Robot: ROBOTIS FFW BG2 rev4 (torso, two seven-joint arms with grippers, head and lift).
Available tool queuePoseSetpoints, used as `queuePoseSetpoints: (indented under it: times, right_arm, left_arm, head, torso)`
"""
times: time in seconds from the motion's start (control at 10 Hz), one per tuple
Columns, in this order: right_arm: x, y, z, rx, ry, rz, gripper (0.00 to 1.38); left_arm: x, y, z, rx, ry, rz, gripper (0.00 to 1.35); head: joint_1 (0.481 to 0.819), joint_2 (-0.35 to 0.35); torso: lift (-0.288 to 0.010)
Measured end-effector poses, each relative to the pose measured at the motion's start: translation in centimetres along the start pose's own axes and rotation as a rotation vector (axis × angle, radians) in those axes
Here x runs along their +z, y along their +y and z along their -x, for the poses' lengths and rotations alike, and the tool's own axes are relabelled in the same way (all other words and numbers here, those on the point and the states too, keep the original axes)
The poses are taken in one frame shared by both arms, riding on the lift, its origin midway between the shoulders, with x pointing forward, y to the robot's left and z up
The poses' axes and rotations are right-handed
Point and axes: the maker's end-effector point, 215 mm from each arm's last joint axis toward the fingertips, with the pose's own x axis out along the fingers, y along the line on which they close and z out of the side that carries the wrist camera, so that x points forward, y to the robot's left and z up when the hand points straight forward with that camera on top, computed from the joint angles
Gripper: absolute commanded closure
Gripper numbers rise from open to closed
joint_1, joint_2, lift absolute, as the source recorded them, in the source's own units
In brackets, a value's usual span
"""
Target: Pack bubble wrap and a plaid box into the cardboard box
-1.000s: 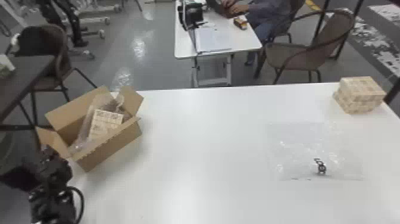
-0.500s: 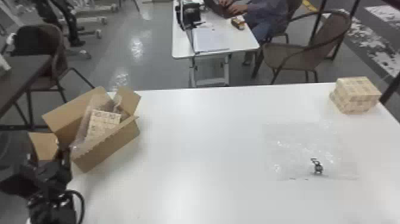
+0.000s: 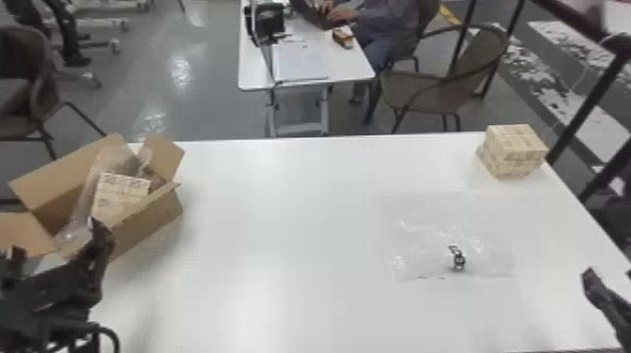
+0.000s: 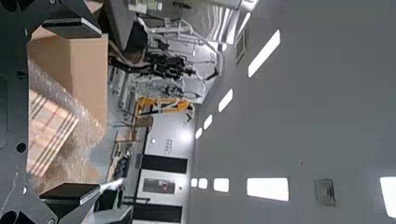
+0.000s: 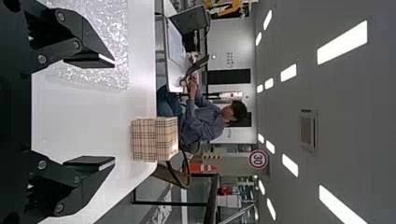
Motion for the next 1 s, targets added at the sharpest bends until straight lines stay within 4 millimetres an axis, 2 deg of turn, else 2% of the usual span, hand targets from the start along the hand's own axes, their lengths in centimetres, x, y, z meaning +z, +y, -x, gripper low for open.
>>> queuePoseSetpoints:
  times: [0.2, 0.3, 0.5, 0.7, 1.0]
  right_arm:
    - [1.9, 2.1, -0.7, 0.037, -0.028, 0.026, 0.52]
    - [2.3, 3.3, -1.0, 0.060, -0.031, 0.035, 0.52]
    - [2.3, 4.6, -0.9, 0.086, -0.031, 0.068, 0.52]
    - [1.3, 6.8, -0.4, 0.101, -0.026, 0.068, 0.52]
    - [-1.5, 12.8, 0.3, 0.138, 0.012, 0.045, 0.52]
  left_arm:
    - [-1.6, -5.0, 3.3, -0.092, 0.052, 0.046, 0.12]
    - [-2.7, -6.9, 4.8, -0.139, 0.086, 0.052, 0.12]
    - [-5.0, -9.5, 7.5, -0.302, 0.142, 0.004, 0.12]
    - [-7.5, -9.4, 9.9, -0.343, 0.205, -0.051, 0.13]
    - [-8.8, -9.5, 11.9, -0.499, 0.247, -0.119, 0.13]
  head:
    - [0.695, -0.075]
    - [0.695, -0.096]
    - [0.695, -0.131]
    - [0.695, -0.120]
    - [0.695, -0.061]
  torso:
    - [-0.095]
    - [-0.095]
    - [-0.095]
    - [-0.095]
    - [-0.095]
